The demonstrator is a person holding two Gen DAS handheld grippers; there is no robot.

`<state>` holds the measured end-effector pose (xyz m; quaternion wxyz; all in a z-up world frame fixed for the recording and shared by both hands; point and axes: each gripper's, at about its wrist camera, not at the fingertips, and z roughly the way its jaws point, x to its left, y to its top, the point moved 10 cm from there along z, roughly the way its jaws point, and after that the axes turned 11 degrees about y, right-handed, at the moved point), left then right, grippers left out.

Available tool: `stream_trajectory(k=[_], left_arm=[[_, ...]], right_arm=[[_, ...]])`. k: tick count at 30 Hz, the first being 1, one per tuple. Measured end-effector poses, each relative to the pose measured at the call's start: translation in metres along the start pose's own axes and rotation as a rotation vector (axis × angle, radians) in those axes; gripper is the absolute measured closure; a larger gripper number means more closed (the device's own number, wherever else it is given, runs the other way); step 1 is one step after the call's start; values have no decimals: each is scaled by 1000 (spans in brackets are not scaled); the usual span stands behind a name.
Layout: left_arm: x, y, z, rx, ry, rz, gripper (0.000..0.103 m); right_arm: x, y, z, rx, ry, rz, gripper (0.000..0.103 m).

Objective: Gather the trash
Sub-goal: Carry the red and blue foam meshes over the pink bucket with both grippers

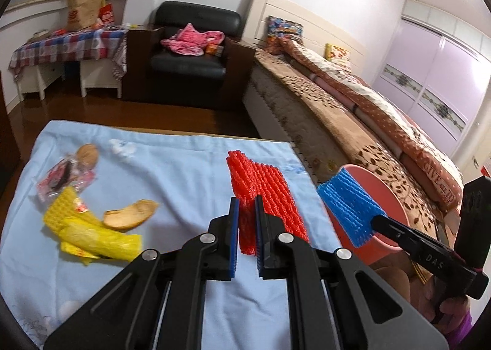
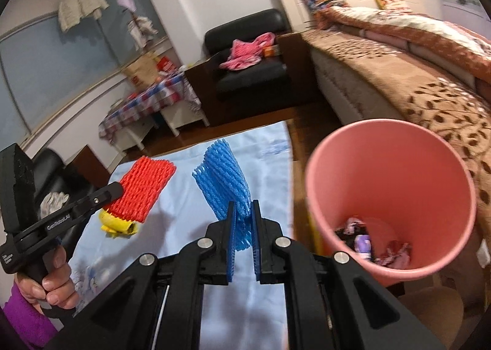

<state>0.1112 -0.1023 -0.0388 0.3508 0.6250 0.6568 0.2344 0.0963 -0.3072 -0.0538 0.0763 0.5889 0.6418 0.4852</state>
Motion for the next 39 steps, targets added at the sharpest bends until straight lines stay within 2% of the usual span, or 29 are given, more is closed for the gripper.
stream_trajectory(k=[15, 22, 39], left_arm=[[-112, 4, 3, -12, -135, 170, 94], [-159, -7, 16, 10, -169, 246, 94], [-210, -35, 47, 85, -190, 346, 94]], right_arm=[[-91, 6, -61, -117, -183, 114, 94], [-118, -2, -69, -127, -218, 160, 94], [-147, -17, -75, -131, -248, 226, 94]])
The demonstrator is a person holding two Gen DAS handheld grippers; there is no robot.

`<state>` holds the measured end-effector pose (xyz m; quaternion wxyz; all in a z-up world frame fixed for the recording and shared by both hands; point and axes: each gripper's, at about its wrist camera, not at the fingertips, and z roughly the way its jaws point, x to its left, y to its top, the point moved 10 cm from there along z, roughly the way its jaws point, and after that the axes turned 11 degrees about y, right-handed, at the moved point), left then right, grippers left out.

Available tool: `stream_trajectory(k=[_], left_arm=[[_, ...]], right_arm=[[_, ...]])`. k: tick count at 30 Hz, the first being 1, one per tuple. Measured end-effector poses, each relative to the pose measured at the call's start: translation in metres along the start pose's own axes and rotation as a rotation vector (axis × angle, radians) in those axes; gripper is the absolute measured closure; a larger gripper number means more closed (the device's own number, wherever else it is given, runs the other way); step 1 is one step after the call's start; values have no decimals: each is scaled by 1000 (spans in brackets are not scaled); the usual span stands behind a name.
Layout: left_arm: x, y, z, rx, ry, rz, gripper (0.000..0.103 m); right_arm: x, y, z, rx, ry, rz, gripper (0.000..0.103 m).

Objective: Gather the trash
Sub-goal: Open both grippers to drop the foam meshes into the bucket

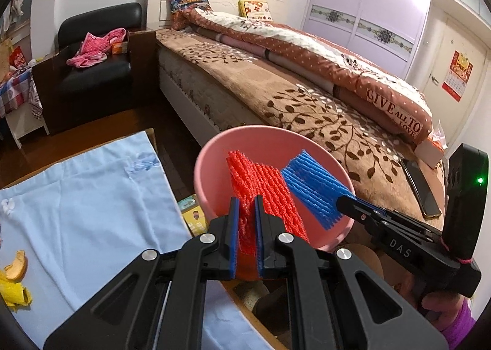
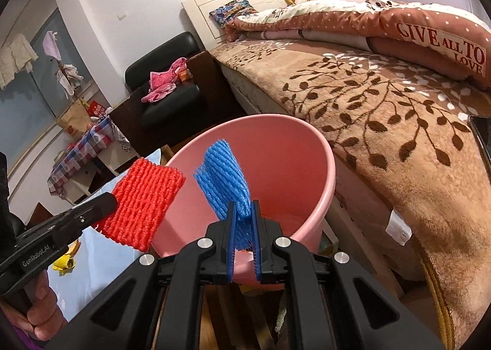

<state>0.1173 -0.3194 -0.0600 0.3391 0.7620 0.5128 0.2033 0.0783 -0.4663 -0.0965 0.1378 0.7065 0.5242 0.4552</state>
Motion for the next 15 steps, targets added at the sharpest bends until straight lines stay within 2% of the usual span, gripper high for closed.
stream_trajectory(k=[7, 8, 11, 13, 15], left_arm=[[-2, -6, 12, 42, 0, -6, 93], [0, -7, 15, 54, 4, -13, 88], [4, -8, 16, 62, 6, -38, 64], [5, -7, 15, 60, -5, -58, 62], [7, -6, 15, 59, -5, -61, 62]], right_arm=[[-7, 0, 4, 6, -5, 14, 94], [-8, 0, 5, 7, -5, 15, 94], [-9, 1, 7, 9, -5, 19, 94], [-9, 1, 8, 10, -7, 21, 92], [-11, 1, 8, 12, -9, 26, 86]])
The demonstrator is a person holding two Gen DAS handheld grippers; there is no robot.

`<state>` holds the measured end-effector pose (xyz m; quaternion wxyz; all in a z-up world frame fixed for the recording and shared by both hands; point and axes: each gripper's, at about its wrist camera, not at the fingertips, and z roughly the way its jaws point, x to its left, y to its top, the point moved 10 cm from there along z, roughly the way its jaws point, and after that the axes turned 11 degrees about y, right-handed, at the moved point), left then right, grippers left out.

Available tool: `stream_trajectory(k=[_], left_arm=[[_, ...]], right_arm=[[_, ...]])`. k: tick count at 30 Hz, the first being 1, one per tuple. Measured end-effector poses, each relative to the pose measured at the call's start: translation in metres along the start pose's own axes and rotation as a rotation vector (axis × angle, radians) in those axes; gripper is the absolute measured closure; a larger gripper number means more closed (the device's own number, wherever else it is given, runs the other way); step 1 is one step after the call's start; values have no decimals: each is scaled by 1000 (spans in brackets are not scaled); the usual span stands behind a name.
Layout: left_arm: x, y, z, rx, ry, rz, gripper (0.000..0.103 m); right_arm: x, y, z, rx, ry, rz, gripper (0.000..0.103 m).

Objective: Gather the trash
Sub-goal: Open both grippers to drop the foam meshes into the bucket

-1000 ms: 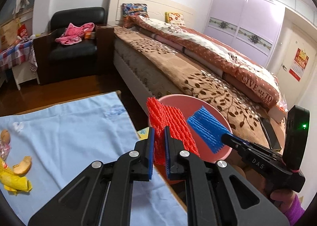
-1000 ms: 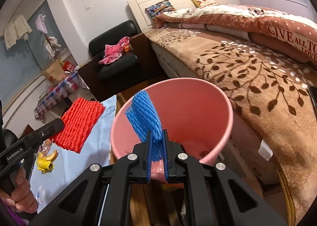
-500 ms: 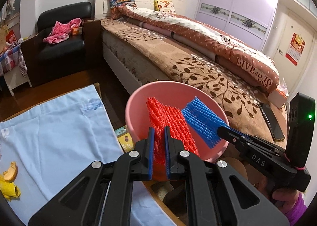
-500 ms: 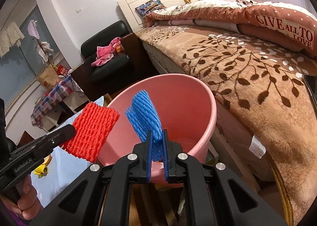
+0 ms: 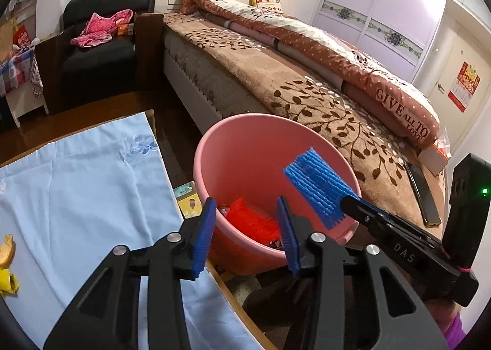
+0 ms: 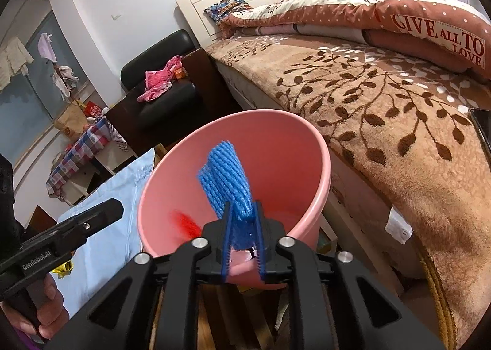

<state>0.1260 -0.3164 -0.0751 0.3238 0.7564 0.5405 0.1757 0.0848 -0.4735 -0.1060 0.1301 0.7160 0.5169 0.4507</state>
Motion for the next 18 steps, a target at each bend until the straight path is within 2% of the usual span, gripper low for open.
stream_trajectory(k=[6, 18], left_arm=[[5, 1, -2, 0, 0, -14, 62], [24, -2, -14, -19, 19, -43, 62]], right_arm=[[1, 2, 0, -4, -4, -2, 73], [29, 0, -2, -3, 28, -52, 71]])
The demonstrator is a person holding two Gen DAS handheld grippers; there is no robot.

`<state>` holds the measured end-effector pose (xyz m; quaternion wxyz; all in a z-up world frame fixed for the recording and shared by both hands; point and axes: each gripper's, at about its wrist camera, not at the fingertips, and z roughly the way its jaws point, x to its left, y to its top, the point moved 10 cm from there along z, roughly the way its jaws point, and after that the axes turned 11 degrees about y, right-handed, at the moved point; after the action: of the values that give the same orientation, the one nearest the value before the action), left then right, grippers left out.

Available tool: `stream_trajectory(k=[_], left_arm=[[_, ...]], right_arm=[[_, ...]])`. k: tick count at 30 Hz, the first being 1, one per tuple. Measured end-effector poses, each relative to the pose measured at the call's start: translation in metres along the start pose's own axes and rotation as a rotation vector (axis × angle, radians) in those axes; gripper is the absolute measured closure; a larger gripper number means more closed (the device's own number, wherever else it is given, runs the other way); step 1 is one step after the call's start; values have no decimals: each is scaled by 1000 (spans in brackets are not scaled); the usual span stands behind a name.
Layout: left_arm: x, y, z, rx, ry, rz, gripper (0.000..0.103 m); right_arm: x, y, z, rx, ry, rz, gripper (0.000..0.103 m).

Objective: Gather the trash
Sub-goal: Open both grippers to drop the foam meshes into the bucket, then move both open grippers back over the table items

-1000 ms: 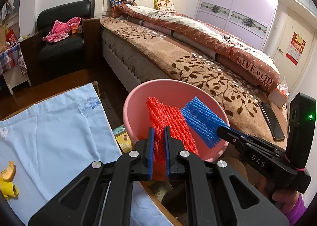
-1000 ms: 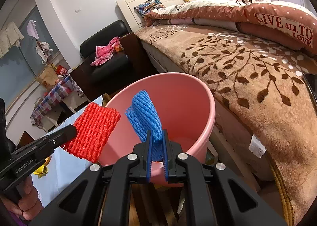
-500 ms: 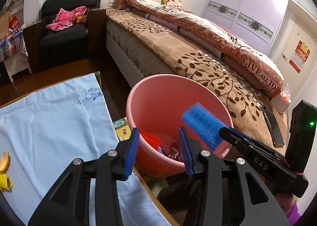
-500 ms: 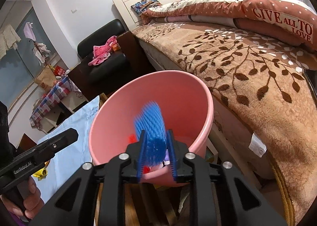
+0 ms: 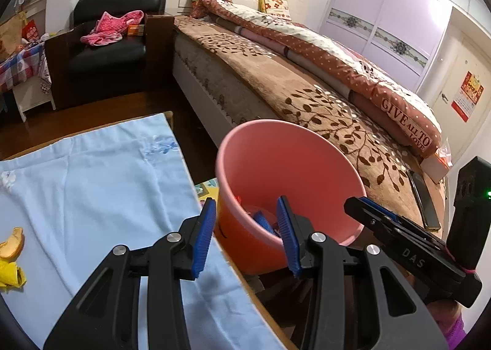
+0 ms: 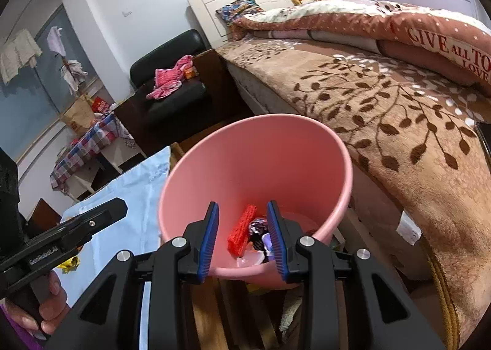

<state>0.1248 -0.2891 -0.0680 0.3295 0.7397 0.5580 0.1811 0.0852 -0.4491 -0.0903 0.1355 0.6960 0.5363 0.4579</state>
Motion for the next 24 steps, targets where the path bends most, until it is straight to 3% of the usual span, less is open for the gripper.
stream_trajectory(k=[13, 24], left_arm=[[55, -6, -31, -54, 97, -54, 62], [144, -32, -59, -68, 237, -170, 62]], right_arm=[[63, -11, 1, 16, 104, -97, 67], [122, -34, 19, 83, 173, -202, 67]])
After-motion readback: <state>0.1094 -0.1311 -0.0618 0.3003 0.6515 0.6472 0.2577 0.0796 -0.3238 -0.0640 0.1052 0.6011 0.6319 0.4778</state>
